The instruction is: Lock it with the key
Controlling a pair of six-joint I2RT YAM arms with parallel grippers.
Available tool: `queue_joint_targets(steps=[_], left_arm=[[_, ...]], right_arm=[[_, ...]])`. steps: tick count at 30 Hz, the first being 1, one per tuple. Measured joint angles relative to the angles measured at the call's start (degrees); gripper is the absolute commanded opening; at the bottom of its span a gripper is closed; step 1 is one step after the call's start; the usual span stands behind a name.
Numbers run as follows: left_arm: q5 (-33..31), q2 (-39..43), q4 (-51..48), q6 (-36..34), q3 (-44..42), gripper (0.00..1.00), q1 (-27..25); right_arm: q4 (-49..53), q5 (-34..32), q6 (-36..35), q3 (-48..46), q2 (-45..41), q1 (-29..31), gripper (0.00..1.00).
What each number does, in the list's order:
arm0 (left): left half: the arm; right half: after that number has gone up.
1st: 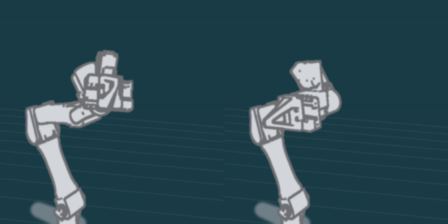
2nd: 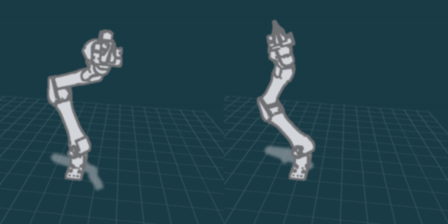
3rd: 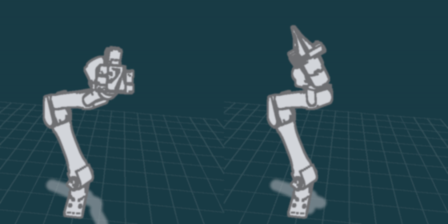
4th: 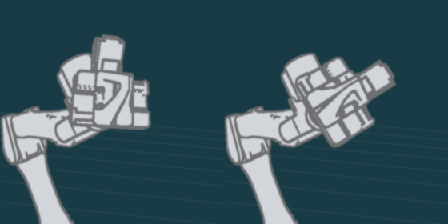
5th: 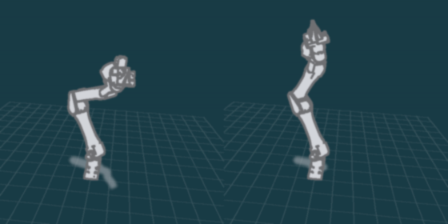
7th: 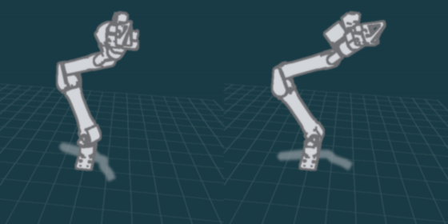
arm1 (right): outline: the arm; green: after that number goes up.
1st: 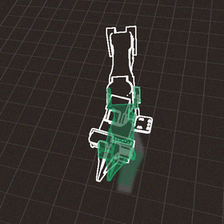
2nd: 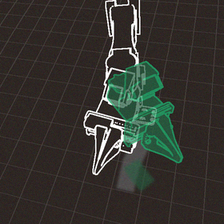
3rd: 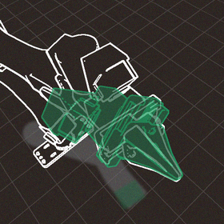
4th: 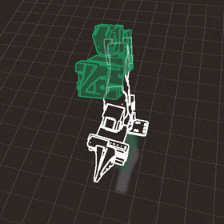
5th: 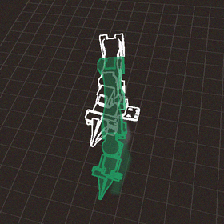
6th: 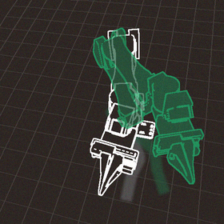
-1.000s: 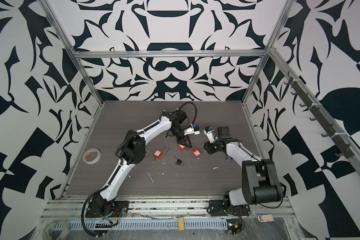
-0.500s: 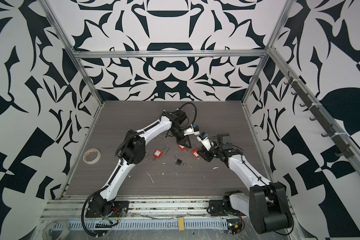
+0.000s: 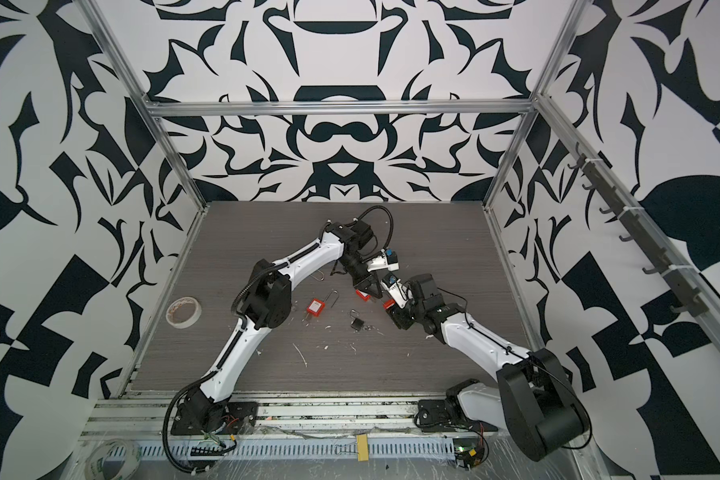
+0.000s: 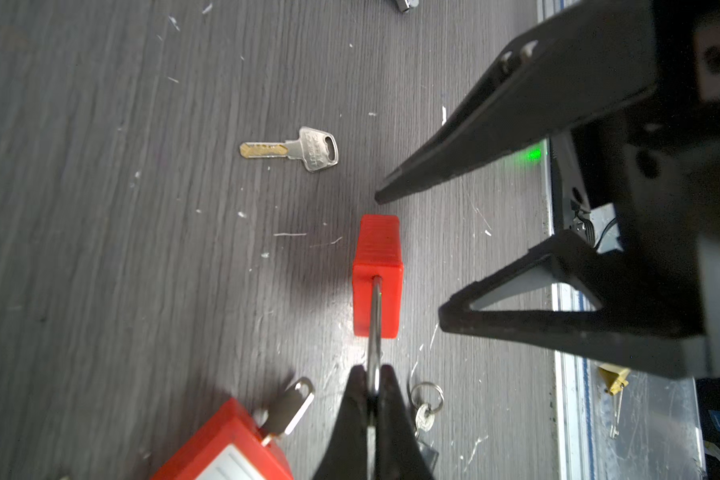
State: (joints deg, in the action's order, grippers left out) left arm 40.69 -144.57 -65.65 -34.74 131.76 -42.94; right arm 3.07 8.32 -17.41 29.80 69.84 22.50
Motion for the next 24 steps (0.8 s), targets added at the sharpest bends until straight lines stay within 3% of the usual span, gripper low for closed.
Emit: queue_joint_targets(steps=[13,24], left_arm=[[0.6,-0.4,-0.1,0.9,0.3,0.00,0.0],[0.8,-0.4,0.2,1.5,0.4,0.06,0.1]], right_arm=[[-2.7,-9.5,4.4,0.0,6.1,5.3,0.65],[-3.3,-14.9,5.1,0.2,7.8,7.9,0.41]])
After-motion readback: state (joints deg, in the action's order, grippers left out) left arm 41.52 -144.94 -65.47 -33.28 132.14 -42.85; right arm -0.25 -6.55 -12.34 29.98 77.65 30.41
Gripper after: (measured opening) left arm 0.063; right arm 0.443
